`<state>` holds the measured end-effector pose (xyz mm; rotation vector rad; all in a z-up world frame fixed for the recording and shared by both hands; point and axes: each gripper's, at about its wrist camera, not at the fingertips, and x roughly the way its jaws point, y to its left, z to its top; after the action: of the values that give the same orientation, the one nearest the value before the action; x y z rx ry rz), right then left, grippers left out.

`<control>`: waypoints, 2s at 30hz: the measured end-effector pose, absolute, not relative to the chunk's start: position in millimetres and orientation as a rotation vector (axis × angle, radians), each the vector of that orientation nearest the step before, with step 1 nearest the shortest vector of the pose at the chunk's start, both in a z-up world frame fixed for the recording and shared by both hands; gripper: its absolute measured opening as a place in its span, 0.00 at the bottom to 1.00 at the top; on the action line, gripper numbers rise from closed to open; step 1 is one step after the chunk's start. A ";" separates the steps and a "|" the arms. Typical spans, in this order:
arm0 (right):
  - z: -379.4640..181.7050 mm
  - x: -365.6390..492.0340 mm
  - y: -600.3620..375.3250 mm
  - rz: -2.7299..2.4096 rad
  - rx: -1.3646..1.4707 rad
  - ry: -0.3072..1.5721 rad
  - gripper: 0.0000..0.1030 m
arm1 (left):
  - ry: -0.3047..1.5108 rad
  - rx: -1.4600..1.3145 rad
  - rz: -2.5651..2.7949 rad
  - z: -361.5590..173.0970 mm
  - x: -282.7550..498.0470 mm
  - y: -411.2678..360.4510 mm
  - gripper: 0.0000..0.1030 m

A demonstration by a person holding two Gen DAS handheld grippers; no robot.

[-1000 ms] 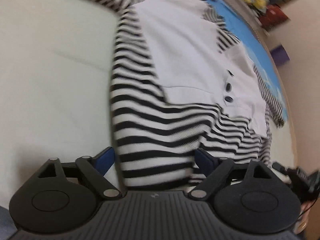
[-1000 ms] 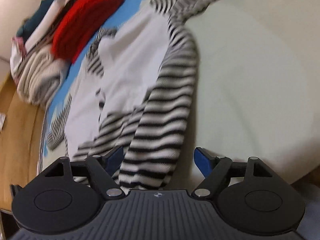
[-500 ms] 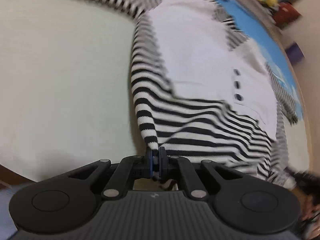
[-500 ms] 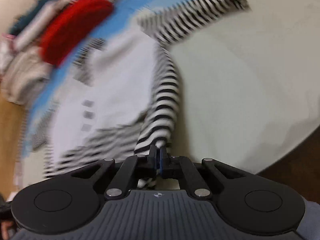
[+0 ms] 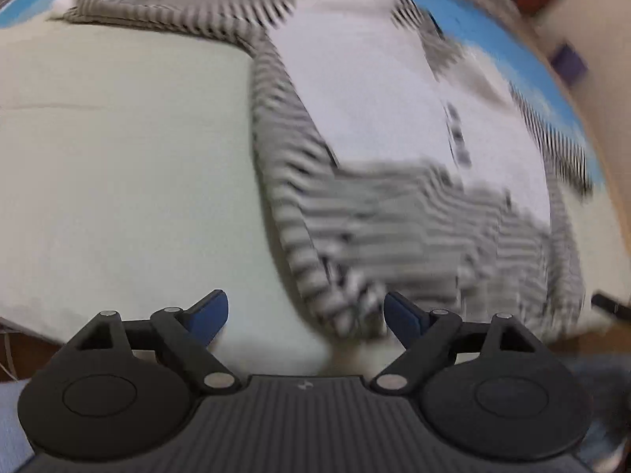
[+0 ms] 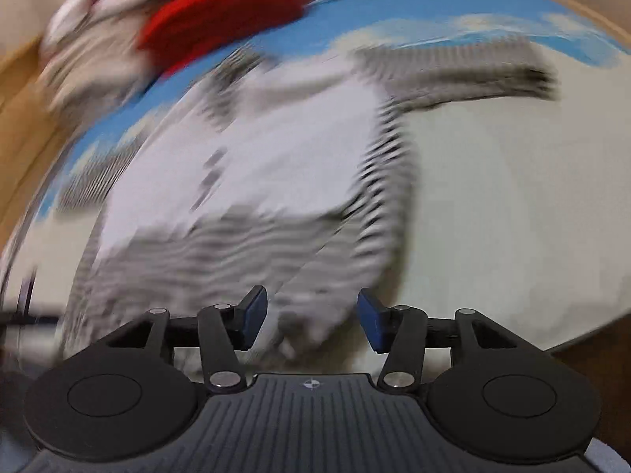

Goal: Fold small clothes

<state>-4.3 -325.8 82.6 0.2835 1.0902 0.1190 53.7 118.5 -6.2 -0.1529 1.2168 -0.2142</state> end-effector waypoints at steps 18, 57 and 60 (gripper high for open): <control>46.9 117.8 -339.5 -0.068 0.338 1.023 0.14 | 1.102 -0.270 -0.128 -11.4 151.3 93.3 0.64; 115.3 -39.2 -316.0 0.002 0.097 1.046 0.49 | 1.008 -0.205 -0.371 30.8 -8.5 120.6 0.79; 118.4 -8.9 -298.1 0.069 0.063 0.914 0.49 | 0.906 -0.188 -0.352 47.8 8.7 102.9 0.86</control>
<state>-8.9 -298.1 118.4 0.0634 0.9142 0.0686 8.7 102.9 47.8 -0.1880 0.9055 -0.3521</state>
